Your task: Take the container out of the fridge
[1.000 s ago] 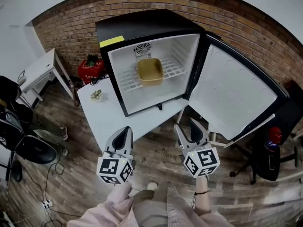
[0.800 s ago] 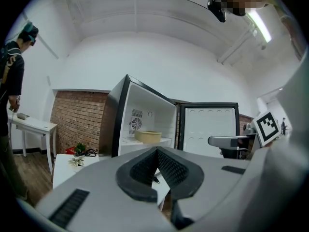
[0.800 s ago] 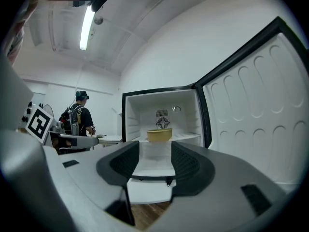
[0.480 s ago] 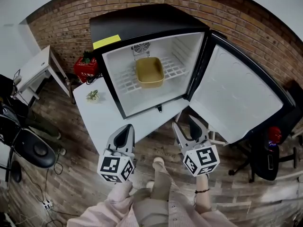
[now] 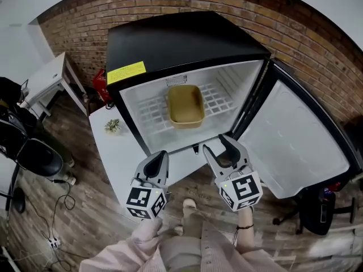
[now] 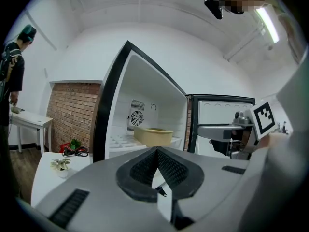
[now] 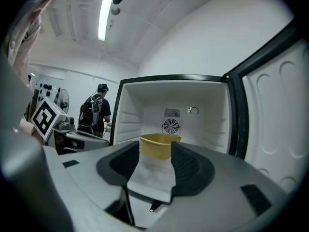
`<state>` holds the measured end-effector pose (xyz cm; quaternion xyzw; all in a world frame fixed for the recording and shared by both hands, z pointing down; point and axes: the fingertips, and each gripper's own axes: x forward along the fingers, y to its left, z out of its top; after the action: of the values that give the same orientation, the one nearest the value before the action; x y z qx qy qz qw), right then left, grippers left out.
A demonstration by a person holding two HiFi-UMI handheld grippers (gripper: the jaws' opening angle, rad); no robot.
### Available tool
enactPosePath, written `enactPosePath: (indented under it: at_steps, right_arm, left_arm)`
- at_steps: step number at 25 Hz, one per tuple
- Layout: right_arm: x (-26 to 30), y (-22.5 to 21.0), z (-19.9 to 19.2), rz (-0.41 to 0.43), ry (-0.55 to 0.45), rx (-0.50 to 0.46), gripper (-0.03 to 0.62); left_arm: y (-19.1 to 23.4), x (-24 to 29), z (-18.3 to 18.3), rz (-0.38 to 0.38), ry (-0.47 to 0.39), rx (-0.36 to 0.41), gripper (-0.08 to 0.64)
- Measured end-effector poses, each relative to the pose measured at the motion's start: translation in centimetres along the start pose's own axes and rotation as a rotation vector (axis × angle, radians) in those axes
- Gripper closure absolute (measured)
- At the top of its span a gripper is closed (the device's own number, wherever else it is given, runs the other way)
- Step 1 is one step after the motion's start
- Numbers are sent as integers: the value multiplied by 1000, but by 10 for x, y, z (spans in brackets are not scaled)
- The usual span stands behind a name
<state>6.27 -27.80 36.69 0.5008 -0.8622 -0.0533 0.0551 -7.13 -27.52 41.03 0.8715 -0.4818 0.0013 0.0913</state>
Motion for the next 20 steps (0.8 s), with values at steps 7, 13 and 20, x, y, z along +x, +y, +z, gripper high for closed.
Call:
enactPosePath:
  at_steps: [7,13,20]
  right_arm:
    - [45,0,10,184,88,-173,399]
    - [69,0,11,320,127,-299,399]
    - [84,10,7,497,225,-425,400]
  left_arm:
    - [10,24,-7,29,30,-30,568]
    - [18,42,-8,44,44,-37,568]
    - [18,58,-18,39,85,-50,568]
